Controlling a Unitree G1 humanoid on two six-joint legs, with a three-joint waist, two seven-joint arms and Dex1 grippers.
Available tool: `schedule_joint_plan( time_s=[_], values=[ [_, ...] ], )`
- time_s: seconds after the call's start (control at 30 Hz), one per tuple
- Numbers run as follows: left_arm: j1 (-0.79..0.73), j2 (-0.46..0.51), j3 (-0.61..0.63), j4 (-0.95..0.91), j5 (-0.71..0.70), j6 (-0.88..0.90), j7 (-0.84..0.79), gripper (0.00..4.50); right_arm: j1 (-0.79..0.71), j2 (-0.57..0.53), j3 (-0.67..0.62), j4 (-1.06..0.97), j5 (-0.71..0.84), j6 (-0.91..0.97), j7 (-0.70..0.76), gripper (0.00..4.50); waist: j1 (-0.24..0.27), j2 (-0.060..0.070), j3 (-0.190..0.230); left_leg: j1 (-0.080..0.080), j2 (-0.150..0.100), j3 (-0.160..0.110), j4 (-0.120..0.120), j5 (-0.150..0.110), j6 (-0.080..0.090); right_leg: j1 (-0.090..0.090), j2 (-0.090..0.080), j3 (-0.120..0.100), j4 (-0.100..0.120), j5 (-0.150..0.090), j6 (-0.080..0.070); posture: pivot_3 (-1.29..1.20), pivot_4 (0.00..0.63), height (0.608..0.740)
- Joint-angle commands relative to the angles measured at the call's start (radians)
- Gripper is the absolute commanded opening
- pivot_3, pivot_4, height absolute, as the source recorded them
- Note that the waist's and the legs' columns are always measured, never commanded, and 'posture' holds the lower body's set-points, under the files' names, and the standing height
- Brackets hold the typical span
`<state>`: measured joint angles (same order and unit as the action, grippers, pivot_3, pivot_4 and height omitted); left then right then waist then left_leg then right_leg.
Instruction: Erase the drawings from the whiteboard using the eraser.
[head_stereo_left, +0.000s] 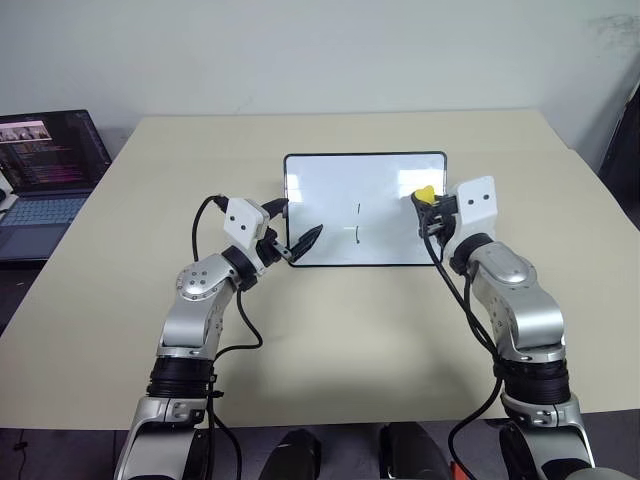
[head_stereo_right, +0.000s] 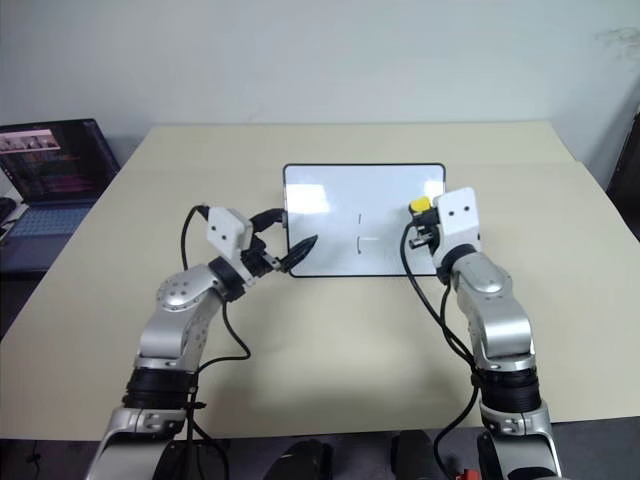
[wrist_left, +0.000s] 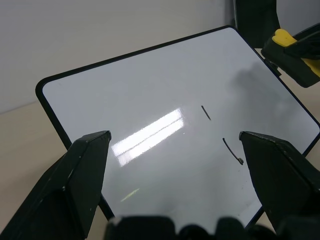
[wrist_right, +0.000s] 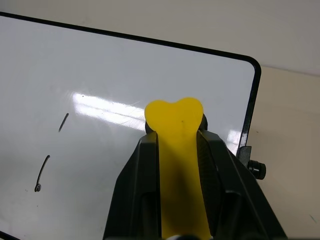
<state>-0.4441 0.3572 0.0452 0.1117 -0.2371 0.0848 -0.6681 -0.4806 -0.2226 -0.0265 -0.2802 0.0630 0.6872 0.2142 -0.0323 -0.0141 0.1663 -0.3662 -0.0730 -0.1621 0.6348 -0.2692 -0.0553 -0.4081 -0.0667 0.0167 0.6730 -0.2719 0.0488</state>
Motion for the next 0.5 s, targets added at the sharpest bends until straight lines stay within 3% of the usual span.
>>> schedule_joint_plan(
  time_s=[0.03,0.23,0.5],
  values=[
    [-0.023,0.003,-0.003,-0.026,-0.008,-0.008,-0.005,4.50,-0.010,-0.001,-0.016,-0.045,0.013,-0.006,-0.009,0.83,0.000,0.000,0.000,0.000,0.000,0.000,0.000,0.000,0.000,0.000,0.000,0.000,0.000,0.000,0.000,0.00,0.150,0.740],
    [-0.022,0.006,-0.001,-0.026,-0.009,-0.006,-0.007,4.50,-0.038,-0.005,0.006,-0.011,0.005,-0.023,0.002,0.83,0.000,0.000,0.000,0.000,0.000,0.000,0.000,0.000,0.000,0.000,0.000,0.000,0.000,0.000,0.000,0.00,0.150,0.740],
    [-0.003,0.008,0.001,-0.036,-0.008,-0.002,-0.002,4.50,-0.129,-0.003,0.126,0.152,-0.042,-0.108,0.038,0.83,-0.001,0.000,0.000,0.000,0.000,0.000,0.000,0.000,0.000,0.000,0.000,0.000,0.000,0.000,0.000,0.00,0.150,0.740]
  ],
)
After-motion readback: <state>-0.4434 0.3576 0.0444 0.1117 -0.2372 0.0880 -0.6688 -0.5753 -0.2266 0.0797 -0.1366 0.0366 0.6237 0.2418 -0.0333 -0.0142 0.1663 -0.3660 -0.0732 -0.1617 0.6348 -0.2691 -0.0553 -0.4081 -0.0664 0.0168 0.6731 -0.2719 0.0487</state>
